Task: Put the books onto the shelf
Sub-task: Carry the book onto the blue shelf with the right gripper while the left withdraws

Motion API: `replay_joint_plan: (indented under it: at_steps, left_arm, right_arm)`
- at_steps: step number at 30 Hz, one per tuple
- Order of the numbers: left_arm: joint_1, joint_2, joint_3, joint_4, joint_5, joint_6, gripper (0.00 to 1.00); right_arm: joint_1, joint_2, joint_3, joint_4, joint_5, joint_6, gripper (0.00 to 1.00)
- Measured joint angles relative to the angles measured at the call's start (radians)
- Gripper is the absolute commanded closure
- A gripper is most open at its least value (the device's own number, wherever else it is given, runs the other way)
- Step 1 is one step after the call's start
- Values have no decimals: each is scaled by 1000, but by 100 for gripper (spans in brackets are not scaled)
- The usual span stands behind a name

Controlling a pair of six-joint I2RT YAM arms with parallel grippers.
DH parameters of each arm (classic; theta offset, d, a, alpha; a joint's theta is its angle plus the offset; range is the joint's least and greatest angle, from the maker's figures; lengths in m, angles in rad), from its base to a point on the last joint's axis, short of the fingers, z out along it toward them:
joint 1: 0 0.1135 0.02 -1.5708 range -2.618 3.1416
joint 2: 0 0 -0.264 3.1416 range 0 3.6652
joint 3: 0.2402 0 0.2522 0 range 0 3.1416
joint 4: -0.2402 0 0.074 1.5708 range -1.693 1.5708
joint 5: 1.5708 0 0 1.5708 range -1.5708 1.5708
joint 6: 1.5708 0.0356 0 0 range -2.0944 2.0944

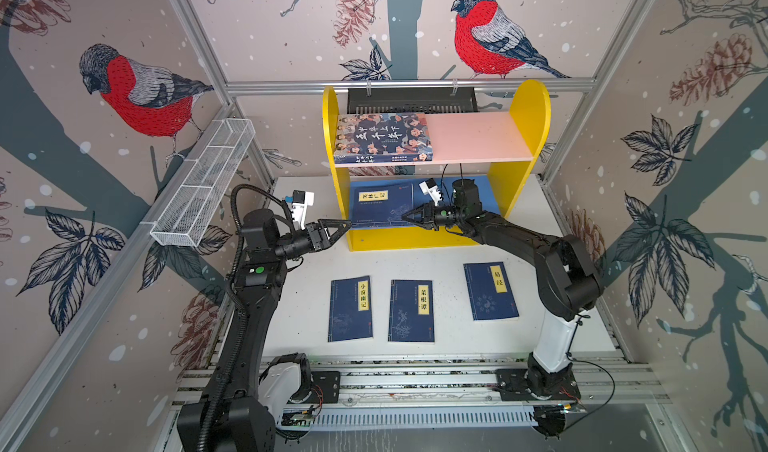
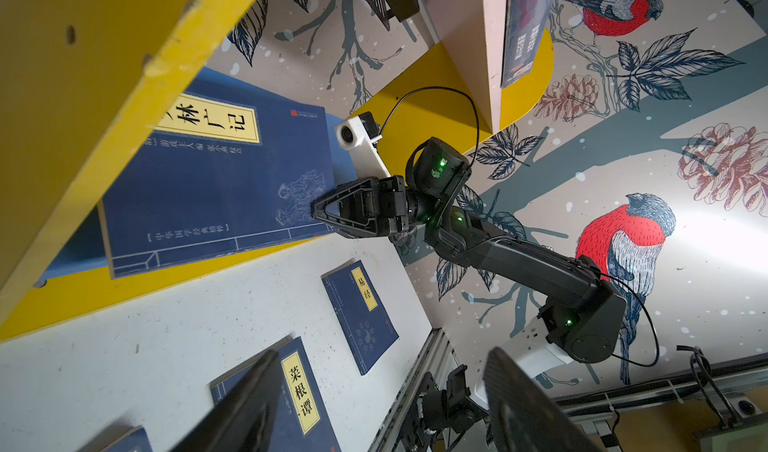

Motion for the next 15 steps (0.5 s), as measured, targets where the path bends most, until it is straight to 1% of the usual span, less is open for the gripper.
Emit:
replay_joint_plan:
  at_steps: [7,10,13,15]
  left_arm:
    - [0,-1,-20,38,0,-30,22]
    - [0,-1,-21,47,0,-43,22]
    - [0,-1,-27,48,0,-46,22]
    - [0,-1,-30,49,0,-49,22]
  right_arm:
    - [2,76,100,-83,-5,-25,91]
    - [2,91,122,-111,-6,-29,85]
    - [2,108,147,-131,-6,-33,83]
    - [2,117,163,-144,-6,-40,79]
